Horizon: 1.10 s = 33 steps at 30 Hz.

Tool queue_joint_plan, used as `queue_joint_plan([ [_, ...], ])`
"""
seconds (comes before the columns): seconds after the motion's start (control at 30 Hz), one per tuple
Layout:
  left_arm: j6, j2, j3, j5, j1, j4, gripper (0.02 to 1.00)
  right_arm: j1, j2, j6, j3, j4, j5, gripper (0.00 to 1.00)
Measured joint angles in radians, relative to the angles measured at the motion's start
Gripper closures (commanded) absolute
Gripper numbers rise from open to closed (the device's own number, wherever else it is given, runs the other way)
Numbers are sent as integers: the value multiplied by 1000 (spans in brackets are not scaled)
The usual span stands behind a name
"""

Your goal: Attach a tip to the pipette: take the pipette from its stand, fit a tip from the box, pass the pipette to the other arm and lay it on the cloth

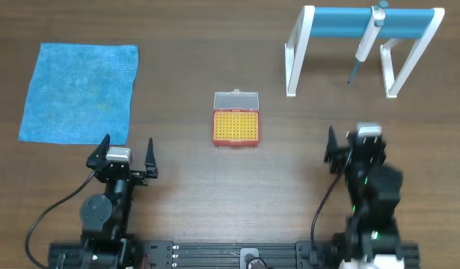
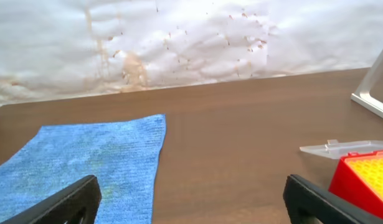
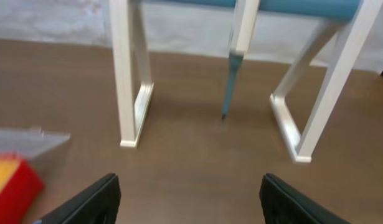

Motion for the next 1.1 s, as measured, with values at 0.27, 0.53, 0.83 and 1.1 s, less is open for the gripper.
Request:
queue_joint_plan([
  [0.27,0,2,0,3,0,0,71,-91,649,0,316,303,-3,279],
  [0.53,0,2,0,4,0,0,71,-129,1002,39,624,317,-82,279],
  [0.83,0,2,0,4,0,0,71,-130,1115,48,652,324,-91,279],
  [1.1,0,2,0,4,0,0,71,-142,1164,48,652,388,-90,279],
])
